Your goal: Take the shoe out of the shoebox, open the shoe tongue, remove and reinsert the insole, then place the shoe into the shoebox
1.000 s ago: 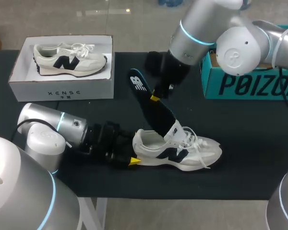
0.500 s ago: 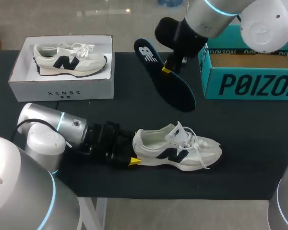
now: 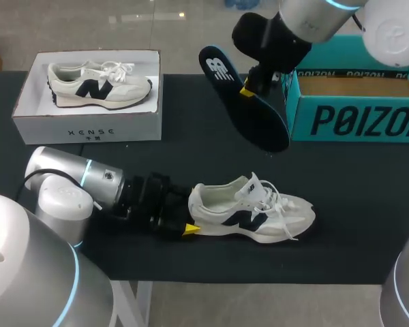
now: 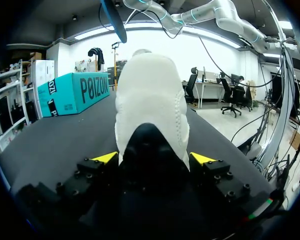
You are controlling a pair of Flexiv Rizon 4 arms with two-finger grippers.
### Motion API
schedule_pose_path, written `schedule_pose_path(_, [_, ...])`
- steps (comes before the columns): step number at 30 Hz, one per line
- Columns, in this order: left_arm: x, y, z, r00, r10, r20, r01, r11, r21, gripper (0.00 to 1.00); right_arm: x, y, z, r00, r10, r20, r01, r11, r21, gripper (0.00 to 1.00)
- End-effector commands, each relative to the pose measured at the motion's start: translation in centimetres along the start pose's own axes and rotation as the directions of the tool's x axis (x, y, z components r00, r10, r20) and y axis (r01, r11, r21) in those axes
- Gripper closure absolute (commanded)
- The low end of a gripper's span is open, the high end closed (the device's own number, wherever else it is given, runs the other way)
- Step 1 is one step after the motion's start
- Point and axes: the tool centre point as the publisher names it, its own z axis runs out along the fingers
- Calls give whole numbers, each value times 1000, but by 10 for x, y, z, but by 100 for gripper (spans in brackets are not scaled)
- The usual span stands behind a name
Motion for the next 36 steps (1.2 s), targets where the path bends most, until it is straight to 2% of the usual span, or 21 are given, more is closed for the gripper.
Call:
schedule_pose_path(1, [0,3,3,1000,0,-1,0,1000,-3,100,0,0,1,1000,0,1,0,1000,0,100])
schedule_pose_path(7, [0,3,3,1000,0,-1,0,1000,-3,100,0,0,1,1000,0,1,0,1000,0,100])
schedule_pose_path(9, [0,3,3,1000,0,-1,0,1000,-3,100,16,-13,-9,996,86,20,-85,995,-51,100])
schedule_pose_path(12, [0,3,3,1000,0,-1,0,1000,-3,100,30,-22,-24,986,162,43,-155,980,-126,100])
schedule_pose_path(15, [0,3,3,1000,0,-1,0,1000,-3,100,39,-21,-42,965,255,60,-245,960,-137,100])
schedule_pose_path(19, [0,3,3,1000,0,-1,0,1000,-3,100,43,-13,-68,955,284,80,-269,950,-159,100])
schedule_pose_path(22, [0,3,3,1000,0,-1,0,1000,-3,100,41,-12,-81,953,293,72,-275,941,-197,100])
schedule_pose_path(26, [0,3,3,1000,0,-1,0,1000,-3,100,32,-11,-96,947,320,-8,-312,918,-244,100])
schedule_pose_path(28, [0,3,3,1000,0,-1,0,1000,-3,100,26,-10,-102,952,305,-16,-298,916,-267,100])
schedule_pose_path(33, [0,3,3,1000,0,-1,0,1000,-3,100,10,-8,-109,954,288,-89,-301,897,-323,100])
schedule_pose_path(36, [0,3,3,1000,0,-1,0,1000,-3,100,2,-7,-112,953,274,-131,-303,894,-331,100])
